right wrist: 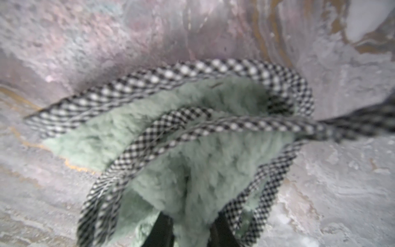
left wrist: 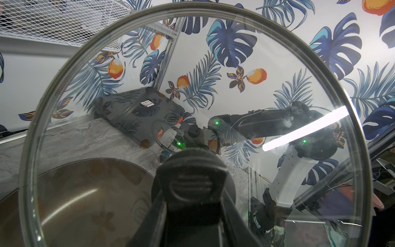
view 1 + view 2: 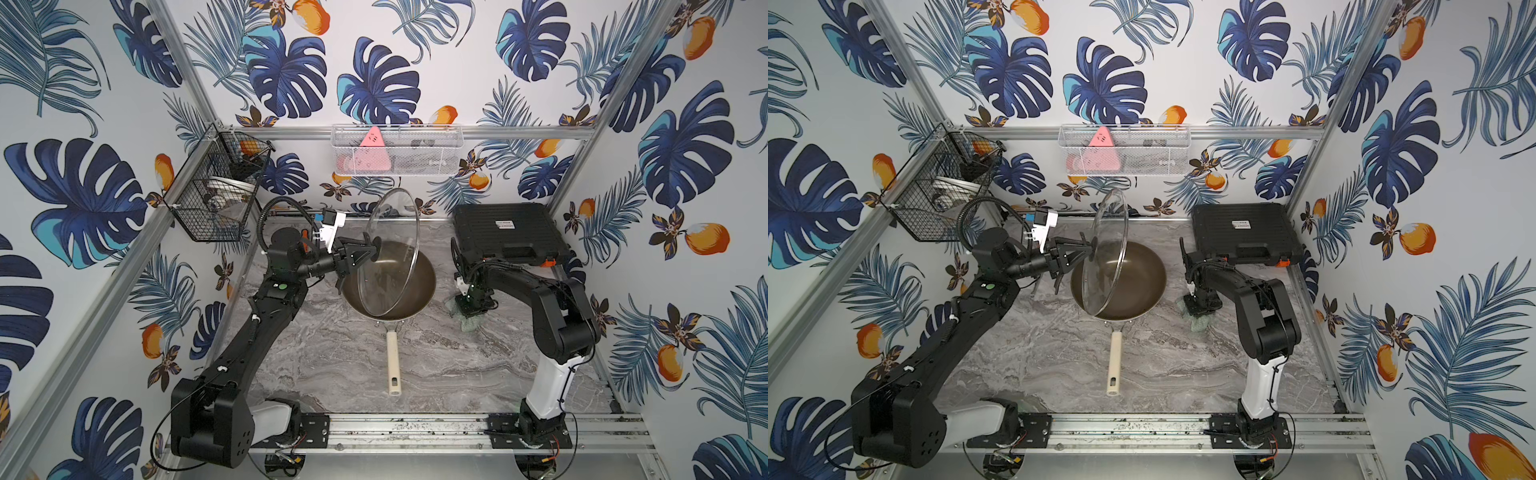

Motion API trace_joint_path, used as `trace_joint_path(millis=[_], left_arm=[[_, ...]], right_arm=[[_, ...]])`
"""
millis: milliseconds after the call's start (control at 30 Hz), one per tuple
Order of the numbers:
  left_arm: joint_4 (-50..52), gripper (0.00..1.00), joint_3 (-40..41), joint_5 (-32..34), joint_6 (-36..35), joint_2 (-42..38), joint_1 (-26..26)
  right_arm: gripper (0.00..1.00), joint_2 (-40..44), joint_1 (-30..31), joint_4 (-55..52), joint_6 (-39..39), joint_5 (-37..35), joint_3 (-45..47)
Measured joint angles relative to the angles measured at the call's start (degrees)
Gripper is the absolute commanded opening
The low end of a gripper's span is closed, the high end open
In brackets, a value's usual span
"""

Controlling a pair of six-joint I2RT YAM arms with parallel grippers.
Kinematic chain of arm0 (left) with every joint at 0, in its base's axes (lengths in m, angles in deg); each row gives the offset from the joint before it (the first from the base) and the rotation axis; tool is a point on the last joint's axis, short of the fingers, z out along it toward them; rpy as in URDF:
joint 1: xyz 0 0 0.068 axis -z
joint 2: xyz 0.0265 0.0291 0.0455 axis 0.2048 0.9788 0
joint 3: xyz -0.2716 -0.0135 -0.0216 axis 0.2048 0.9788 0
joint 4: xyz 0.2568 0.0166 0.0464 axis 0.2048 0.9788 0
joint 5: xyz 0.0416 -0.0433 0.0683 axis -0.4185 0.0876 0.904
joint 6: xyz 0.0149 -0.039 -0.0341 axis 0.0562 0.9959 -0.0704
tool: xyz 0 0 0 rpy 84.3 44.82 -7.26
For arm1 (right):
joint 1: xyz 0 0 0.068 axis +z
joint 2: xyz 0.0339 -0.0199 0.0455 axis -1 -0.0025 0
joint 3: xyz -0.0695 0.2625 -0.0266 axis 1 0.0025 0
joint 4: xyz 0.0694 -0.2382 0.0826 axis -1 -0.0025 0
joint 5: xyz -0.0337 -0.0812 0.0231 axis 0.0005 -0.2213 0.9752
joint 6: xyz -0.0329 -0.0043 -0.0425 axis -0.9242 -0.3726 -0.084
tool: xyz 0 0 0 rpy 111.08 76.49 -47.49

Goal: Wipe the pot lid with a cloth
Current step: Pick up the cleaning item at the center of the board, then wipe the pot lid.

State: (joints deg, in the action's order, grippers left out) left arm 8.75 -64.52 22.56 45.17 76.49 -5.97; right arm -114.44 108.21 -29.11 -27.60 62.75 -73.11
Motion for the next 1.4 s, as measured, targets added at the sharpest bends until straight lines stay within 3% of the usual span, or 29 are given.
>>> trace_joint_path(millis=[100,400,700,900,1100,1400], left_arm=[[-0.3,0.00,0.1,0.2,0.1,0.0,0.0],[-2.3,0.00,1.3,1.0,1.8,0.0,0.0],[-11.4,0.00,2.3,-1.3,6.1,2.3,0.0],[-29.0,0.00,4.5,-3.5,17.0,8.1,-0.7],[-50.2,0.00,2.7,-5.0,33.7,17.0,-2.1],[-60.6,0.00,0.8,-5.4,42.4,19.2,-2.1]], right_arm=[[0.00,2.9,-0.1,-0.2,1.3,-0.4,-0.2],[0.00,8.9,-0.1,-2.5,3.6,5.3,-2.7],[0.00,22.2,-0.5,2.4,5.0,16.3,1.4],[0.00,29.2,-1.2,9.1,5.5,26.5,4.0],[0.00,35.6,-1.9,19.1,7.1,40.9,9.0],[0.00,34.8,-1.9,42.9,18.3,59.0,12.6]])
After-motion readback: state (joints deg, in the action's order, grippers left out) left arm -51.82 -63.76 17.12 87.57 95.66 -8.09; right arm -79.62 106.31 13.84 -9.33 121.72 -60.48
